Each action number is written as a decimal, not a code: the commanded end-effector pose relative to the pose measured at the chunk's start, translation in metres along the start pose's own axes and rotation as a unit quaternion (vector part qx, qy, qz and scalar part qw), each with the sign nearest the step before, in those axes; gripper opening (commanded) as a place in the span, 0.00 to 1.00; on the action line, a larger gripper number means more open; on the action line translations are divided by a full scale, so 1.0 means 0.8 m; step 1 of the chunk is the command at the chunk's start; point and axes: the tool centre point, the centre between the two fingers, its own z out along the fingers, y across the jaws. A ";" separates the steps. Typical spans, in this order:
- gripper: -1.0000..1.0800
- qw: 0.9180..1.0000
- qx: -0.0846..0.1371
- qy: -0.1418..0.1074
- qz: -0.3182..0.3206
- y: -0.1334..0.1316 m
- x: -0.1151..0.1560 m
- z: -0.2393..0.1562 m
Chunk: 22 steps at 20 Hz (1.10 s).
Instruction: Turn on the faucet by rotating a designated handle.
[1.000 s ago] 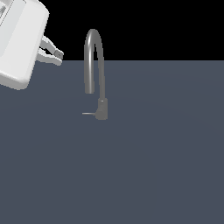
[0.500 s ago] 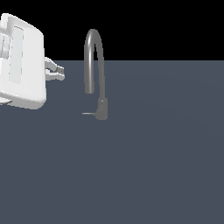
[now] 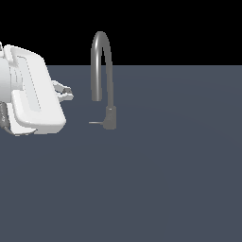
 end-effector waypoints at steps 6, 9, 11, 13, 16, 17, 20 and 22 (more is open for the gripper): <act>0.00 0.997 -0.060 -0.002 -0.058 -0.014 0.027 0.017; 0.00 0.993 -0.083 -0.003 -0.081 -0.021 0.037 0.024; 0.00 0.990 -0.099 -0.004 -0.096 -0.025 0.044 0.029; 0.00 0.987 -0.114 -0.005 -0.111 -0.029 0.050 0.034; 0.00 0.981 -0.137 -0.006 -0.134 -0.036 0.059 0.042; 0.00 0.979 -0.145 -0.007 -0.142 -0.038 0.062 0.045; 0.00 0.972 -0.167 -0.009 -0.165 -0.044 0.071 0.054; 0.00 0.967 -0.182 -0.010 -0.180 -0.049 0.076 0.060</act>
